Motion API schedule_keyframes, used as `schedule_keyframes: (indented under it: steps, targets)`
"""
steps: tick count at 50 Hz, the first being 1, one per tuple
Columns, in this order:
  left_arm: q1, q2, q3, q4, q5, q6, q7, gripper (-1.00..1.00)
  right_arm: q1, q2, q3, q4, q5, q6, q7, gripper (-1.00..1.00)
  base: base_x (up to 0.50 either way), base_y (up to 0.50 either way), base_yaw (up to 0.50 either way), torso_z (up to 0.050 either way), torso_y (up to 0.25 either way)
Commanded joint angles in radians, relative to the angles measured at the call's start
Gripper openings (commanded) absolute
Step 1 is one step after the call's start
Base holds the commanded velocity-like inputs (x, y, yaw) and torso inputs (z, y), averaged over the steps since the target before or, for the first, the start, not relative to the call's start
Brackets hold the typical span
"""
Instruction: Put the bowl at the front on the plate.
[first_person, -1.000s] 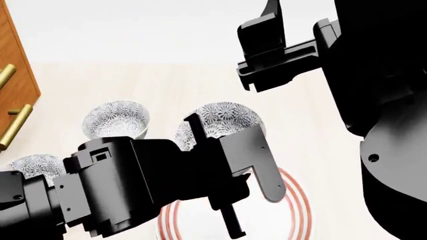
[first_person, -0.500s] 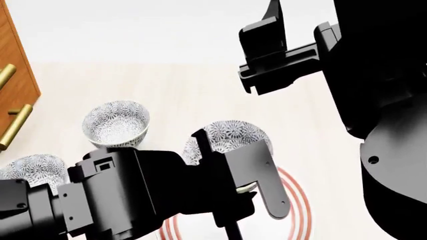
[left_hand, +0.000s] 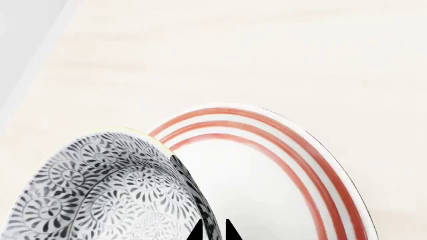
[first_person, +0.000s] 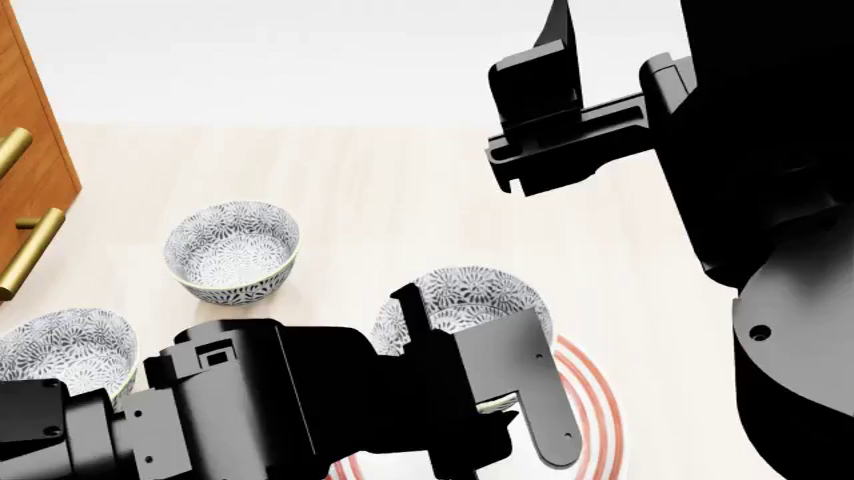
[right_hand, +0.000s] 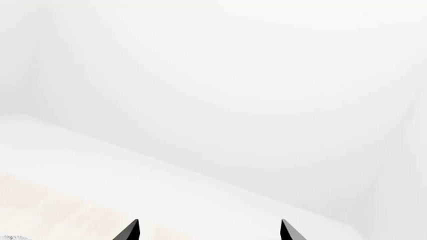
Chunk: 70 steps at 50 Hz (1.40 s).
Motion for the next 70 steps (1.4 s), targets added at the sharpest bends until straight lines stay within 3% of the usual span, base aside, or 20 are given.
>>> schedule_keyframes:
  steps: [1,70]
  targets:
    - [0.016,0.001,-0.006,0.014,0.026,-0.004,-0.006,-1.0,-0.02,0.017,0.012,-0.016,0.012,-0.012,0.01,1.0,0.0,0.0,0.0,0.0,0.0]
    - [0.114,0.001,-0.007,0.008,0.117,0.028,-0.023,-1.0,-0.051,0.029,-0.009,-0.006,-0.026,-0.057,-0.023,1.0,0.0,0.0,0.0,0.0,0.0]
